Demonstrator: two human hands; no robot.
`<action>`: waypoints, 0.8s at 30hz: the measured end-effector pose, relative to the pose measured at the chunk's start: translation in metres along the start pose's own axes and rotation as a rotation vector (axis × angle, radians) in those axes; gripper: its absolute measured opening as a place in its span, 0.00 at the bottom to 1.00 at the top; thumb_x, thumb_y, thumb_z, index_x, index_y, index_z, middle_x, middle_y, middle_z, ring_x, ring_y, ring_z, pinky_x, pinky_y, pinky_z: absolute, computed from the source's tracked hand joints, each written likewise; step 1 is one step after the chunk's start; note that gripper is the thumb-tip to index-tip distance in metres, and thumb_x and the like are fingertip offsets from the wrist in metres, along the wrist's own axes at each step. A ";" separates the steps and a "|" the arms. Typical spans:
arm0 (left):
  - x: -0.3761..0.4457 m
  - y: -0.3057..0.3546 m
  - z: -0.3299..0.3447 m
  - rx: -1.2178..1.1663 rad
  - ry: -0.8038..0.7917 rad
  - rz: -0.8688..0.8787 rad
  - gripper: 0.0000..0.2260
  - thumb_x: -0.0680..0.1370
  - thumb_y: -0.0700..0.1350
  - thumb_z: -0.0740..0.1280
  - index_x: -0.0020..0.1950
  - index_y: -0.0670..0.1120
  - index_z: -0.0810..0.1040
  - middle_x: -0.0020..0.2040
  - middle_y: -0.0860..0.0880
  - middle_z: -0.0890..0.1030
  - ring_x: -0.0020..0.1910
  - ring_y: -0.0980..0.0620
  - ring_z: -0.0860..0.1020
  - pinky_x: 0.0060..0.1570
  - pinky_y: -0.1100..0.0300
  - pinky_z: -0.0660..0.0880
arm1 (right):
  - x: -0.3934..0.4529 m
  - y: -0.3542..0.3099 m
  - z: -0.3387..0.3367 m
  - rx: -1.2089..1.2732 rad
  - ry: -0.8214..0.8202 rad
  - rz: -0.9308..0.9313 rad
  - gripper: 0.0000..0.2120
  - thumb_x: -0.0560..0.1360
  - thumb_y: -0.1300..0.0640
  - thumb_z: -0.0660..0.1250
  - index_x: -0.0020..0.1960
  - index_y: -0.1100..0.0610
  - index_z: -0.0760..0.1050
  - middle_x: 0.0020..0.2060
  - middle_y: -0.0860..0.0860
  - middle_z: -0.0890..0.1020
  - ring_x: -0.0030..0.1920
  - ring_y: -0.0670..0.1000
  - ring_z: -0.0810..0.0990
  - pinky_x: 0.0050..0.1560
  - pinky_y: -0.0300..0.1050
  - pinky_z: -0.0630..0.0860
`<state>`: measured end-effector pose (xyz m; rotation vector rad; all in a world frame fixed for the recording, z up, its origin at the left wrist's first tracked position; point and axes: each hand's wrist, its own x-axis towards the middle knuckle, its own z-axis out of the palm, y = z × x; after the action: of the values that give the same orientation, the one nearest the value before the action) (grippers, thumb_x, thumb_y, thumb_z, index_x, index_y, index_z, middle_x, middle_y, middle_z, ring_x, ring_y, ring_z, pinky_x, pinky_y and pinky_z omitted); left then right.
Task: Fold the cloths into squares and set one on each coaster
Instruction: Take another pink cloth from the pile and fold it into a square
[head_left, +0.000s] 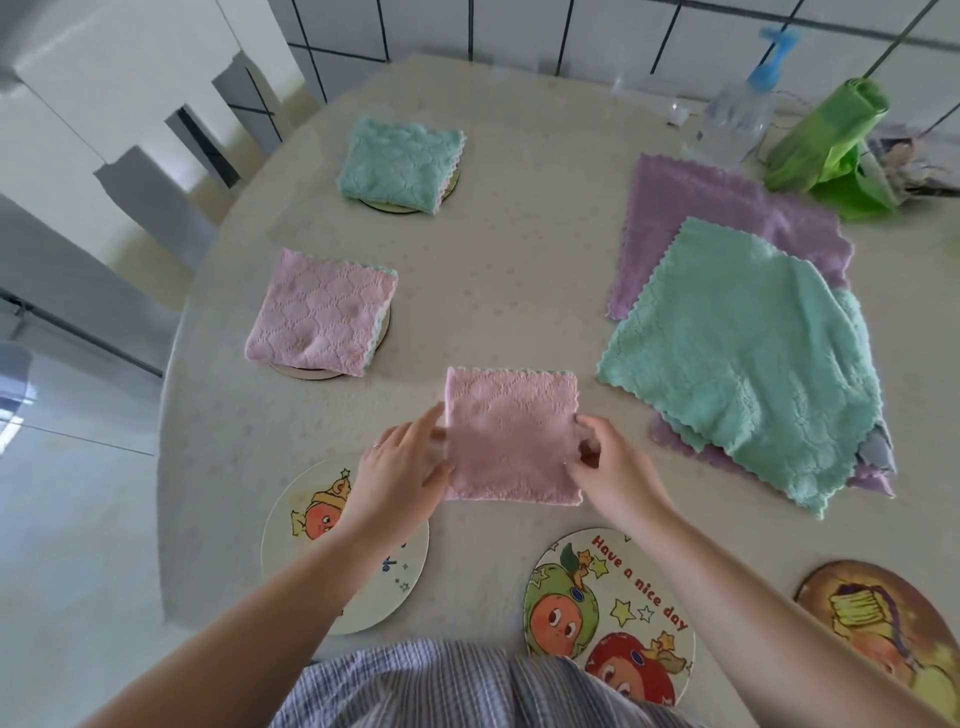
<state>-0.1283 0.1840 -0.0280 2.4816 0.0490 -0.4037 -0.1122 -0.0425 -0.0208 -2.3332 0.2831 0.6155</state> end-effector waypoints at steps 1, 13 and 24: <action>0.001 0.001 0.001 -0.068 -0.025 -0.015 0.24 0.76 0.45 0.61 0.72 0.55 0.61 0.63 0.53 0.74 0.63 0.52 0.69 0.60 0.54 0.68 | 0.000 -0.003 0.003 0.078 -0.017 0.038 0.26 0.75 0.55 0.65 0.70 0.50 0.62 0.47 0.46 0.78 0.38 0.46 0.78 0.35 0.41 0.74; -0.056 -0.048 -0.057 -0.669 0.107 -0.173 0.14 0.77 0.35 0.63 0.52 0.55 0.77 0.49 0.58 0.79 0.47 0.60 0.78 0.37 0.66 0.73 | -0.061 -0.062 0.063 0.984 -0.356 0.332 0.06 0.75 0.65 0.64 0.51 0.61 0.75 0.25 0.49 0.78 0.22 0.45 0.75 0.44 0.48 0.78; -0.103 -0.105 -0.050 -0.623 0.229 -0.306 0.15 0.77 0.35 0.63 0.47 0.57 0.77 0.47 0.58 0.80 0.48 0.57 0.79 0.42 0.65 0.73 | -0.088 -0.077 0.130 0.681 -0.371 0.150 0.10 0.72 0.63 0.70 0.51 0.58 0.74 0.48 0.56 0.81 0.48 0.53 0.81 0.46 0.49 0.81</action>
<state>-0.2261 0.3042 -0.0192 1.8882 0.5655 -0.1842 -0.2062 0.1050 -0.0155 -1.5261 0.4188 0.8521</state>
